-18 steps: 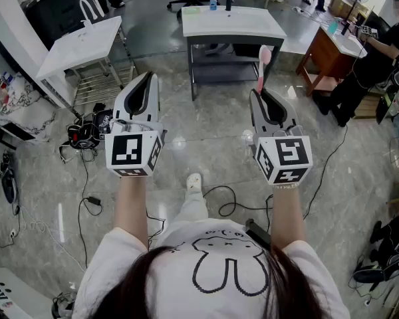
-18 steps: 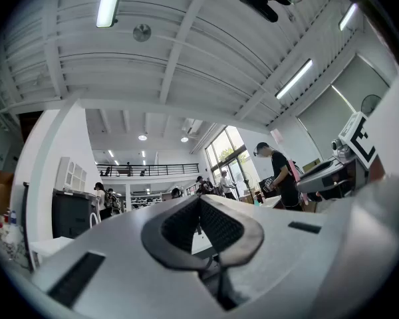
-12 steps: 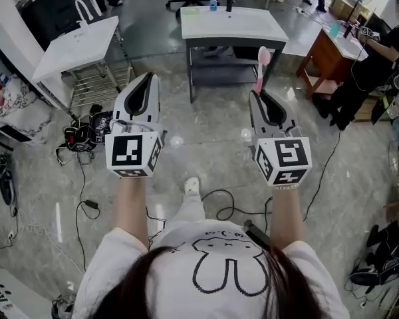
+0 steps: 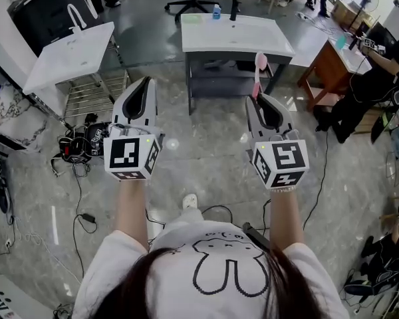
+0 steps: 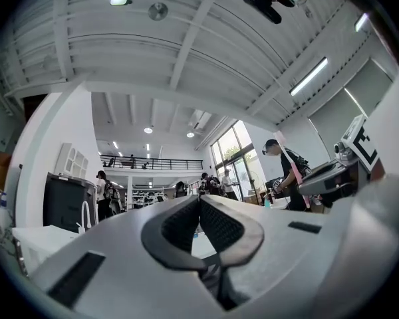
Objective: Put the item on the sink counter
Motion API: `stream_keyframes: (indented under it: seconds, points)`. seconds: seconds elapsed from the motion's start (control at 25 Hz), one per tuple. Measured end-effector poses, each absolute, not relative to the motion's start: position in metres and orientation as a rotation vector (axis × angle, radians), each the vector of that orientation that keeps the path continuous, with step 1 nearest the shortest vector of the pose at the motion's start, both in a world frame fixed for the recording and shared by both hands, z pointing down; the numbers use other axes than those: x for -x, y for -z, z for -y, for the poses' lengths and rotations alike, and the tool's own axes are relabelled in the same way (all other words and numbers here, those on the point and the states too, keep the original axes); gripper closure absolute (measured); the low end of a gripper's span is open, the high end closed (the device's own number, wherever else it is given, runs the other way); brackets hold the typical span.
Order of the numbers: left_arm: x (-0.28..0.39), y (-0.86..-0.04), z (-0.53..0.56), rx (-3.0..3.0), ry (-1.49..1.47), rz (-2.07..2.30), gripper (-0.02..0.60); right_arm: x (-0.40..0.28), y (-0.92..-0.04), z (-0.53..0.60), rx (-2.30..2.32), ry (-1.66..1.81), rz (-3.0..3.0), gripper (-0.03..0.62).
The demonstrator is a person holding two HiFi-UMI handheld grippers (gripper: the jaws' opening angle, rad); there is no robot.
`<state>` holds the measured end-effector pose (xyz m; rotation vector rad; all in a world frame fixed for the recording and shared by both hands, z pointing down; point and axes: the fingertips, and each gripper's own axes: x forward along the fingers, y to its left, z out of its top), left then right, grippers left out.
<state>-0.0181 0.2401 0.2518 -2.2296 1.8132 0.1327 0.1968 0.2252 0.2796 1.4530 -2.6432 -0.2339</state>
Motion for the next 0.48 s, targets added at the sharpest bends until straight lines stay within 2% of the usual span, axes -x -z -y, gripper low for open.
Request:
stream_keyframes:
  seconds: [0.48]
  points:
    - [0.07,-0.244,-0.12,2.22,-0.109,-1.811,0.571,-0.14,-0.278,-0.099,-1.423,0.205,2.642,0.522]
